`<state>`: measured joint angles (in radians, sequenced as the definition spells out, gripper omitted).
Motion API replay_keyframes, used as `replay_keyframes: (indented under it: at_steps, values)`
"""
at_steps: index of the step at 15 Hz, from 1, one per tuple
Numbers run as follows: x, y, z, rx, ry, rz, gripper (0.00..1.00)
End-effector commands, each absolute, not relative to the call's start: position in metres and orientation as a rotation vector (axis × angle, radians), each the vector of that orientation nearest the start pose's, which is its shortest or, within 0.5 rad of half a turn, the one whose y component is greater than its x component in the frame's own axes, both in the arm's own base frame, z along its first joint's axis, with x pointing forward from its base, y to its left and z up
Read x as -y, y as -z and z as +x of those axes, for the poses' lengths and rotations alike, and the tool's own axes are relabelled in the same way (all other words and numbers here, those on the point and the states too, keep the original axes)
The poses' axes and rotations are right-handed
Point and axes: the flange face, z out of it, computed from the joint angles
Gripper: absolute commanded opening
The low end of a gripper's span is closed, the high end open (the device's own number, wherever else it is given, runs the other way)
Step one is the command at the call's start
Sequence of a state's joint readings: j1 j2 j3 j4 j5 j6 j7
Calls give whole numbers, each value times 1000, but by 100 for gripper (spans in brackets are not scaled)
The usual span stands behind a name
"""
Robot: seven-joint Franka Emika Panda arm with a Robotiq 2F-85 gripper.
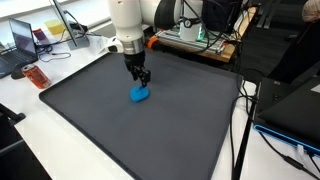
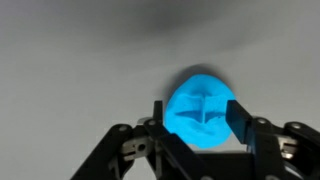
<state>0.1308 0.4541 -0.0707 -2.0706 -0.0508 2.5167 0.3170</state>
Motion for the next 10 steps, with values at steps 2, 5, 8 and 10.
replay_keyframes:
  at_steps: [2,5,8,10]
  values:
    - [-55,-252,575,-461,-60,-3285,100]
    - [-84,-278,572,-534,-50,-3311,100]
    - [-111,-298,573,-649,-10,-3298,100]
    - [-126,-306,575,-754,-3,-3280,100]
